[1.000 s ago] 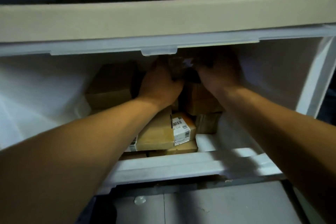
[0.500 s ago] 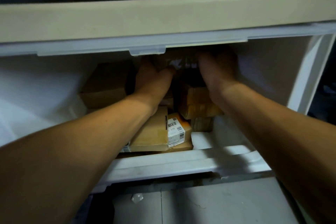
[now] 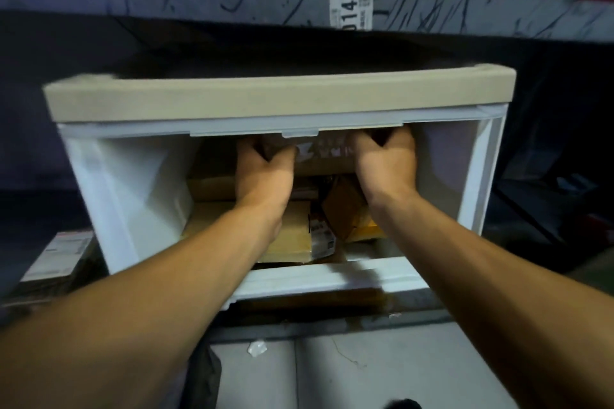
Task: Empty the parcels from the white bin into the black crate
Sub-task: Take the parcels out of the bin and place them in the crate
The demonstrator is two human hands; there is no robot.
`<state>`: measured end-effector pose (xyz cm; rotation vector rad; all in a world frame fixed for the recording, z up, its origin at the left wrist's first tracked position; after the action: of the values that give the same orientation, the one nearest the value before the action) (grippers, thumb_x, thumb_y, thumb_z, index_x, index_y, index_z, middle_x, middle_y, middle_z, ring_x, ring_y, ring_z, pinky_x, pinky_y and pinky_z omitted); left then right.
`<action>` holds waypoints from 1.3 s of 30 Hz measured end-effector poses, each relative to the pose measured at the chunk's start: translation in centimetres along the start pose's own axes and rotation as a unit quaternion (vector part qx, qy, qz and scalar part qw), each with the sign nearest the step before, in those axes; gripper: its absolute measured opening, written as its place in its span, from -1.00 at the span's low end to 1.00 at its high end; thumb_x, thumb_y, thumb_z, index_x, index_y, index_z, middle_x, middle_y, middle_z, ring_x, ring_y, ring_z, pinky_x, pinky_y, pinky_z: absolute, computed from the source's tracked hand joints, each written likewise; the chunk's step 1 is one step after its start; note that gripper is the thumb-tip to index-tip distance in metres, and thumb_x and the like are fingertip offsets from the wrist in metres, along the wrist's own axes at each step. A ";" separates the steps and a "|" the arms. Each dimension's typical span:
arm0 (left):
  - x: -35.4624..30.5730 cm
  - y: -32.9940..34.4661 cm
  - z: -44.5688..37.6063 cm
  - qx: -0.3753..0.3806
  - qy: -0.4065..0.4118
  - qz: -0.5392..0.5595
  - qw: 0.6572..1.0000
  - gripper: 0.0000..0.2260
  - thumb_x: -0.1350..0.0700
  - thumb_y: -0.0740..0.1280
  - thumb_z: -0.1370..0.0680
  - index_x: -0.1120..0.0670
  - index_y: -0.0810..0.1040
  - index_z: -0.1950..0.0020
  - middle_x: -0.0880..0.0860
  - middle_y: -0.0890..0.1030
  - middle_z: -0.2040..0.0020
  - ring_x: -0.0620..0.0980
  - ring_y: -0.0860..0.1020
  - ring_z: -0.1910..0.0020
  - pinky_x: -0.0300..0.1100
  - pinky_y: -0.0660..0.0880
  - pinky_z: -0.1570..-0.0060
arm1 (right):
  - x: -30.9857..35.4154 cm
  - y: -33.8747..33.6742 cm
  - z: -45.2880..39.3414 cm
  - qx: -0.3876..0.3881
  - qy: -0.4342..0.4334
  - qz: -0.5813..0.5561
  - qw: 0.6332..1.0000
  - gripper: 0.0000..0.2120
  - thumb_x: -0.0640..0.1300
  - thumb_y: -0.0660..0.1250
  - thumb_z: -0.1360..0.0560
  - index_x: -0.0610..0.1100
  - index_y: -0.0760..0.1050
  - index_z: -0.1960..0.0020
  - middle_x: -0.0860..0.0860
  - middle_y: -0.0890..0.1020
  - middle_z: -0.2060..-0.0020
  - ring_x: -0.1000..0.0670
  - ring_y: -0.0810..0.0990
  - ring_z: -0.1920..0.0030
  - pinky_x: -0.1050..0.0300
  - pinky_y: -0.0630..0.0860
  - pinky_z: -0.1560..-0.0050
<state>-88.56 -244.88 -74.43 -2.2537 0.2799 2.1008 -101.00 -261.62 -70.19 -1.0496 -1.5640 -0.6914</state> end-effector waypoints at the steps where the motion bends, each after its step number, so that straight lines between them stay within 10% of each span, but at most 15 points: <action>1: -0.3 -0.5 0.4 -0.004 -0.006 0.012 1.000 -0.52 -0.07 0.42 -0.36 -0.09 0.48 -0.27 -0.02 0.64 -0.13 0.06 0.60 -0.12 0.12 0.55 -0.23 | 0.3 -0.2 0.6 -0.001 0.001 -0.011 1.000 -0.51 0.19 0.35 -0.22 0.00 0.49 -0.08 -0.06 0.62 -0.09 -0.08 0.62 -0.07 -0.11 0.57 -0.22; 4: -0.8 -2.3 1.4 -0.011 -0.031 0.029 0.999 -0.50 -0.10 0.39 -0.30 -0.11 0.46 -0.22 -0.04 0.64 -0.11 0.08 0.61 -0.11 0.16 0.55 -0.21 | 1.1 -0.7 2.3 0.008 0.019 -0.039 0.999 -0.37 0.19 0.36 -0.19 -0.01 0.48 -0.21 -0.05 0.62 -0.16 -0.08 0.60 -0.17 -0.12 0.51 -0.32; 8: -0.7 -5.5 3.2 -0.026 -0.080 0.056 0.995 -0.65 -0.09 0.46 -0.45 -0.08 0.42 -0.15 0.01 0.61 -0.03 0.08 0.61 -0.02 0.11 0.57 -0.11 | 1.5 -0.8 4.9 0.050 0.057 -0.060 0.995 -0.77 -0.16 0.39 -0.50 -0.05 0.50 -0.14 -0.02 0.63 0.02 -0.03 0.61 -0.03 -0.09 0.56 -0.22; 19: -1.4 -13.0 9.4 -0.074 -0.155 0.115 0.978 -0.71 -0.05 0.46 -0.50 0.10 0.47 0.01 0.12 0.63 -0.03 0.20 0.61 -0.04 0.27 0.58 -0.06 | 5.5 -1.7 13.0 0.150 0.134 -0.046 0.978 -0.71 -0.09 0.34 -0.16 -0.13 0.53 0.14 -0.15 0.61 -0.08 -0.21 0.56 -0.17 -0.31 0.51 -0.25; 28: -5.0 -18.0 12.2 -0.072 -0.122 0.099 0.985 -0.75 -0.10 0.51 -0.32 -0.07 0.57 0.09 0.11 0.65 -0.04 0.19 0.64 -0.03 0.16 0.61 -0.04 | 5.4 -2.1 17.9 0.157 0.184 -0.102 0.965 -0.82 -0.24 0.30 -0.52 -0.28 0.54 -0.09 -0.20 0.65 0.10 -0.11 0.64 0.12 0.07 0.55 0.24; 32: -6.2 -19.8 12.9 -0.059 -0.115 0.112 0.985 -0.89 0.10 0.47 -0.49 0.02 0.60 0.03 0.10 0.64 0.09 0.11 0.62 0.16 -0.07 0.54 0.22 | 6.2 -1.5 20.3 0.164 0.191 -0.118 0.960 -0.90 -0.25 0.30 -0.55 -0.23 0.56 -0.02 -0.15 0.64 0.17 -0.07 0.64 0.15 0.05 0.60 0.20; 39: -7.5 -24.7 12.4 -0.088 -0.110 0.129 0.982 -0.95 0.14 0.42 -0.50 0.02 0.62 0.16 0.09 0.60 0.13 0.07 0.57 0.18 -0.03 0.52 0.13 | 7.1 1.6 25.1 0.283 0.183 -0.100 0.936 -0.87 -0.14 0.31 -0.58 -0.15 0.62 0.01 -0.04 0.65 0.24 -0.03 0.60 0.10 -0.01 0.55 0.07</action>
<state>-97.15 -217.95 -70.14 -2.1462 0.4097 2.5762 -111.10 -237.56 -69.90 -0.3133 -1.4215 -0.4870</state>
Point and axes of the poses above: each hand's wrist, its own z-axis away from the middle knuckle, its own y-axis out of the palm, x = y × z, the point moved 10 cm from there along -z, towards the middle knuckle
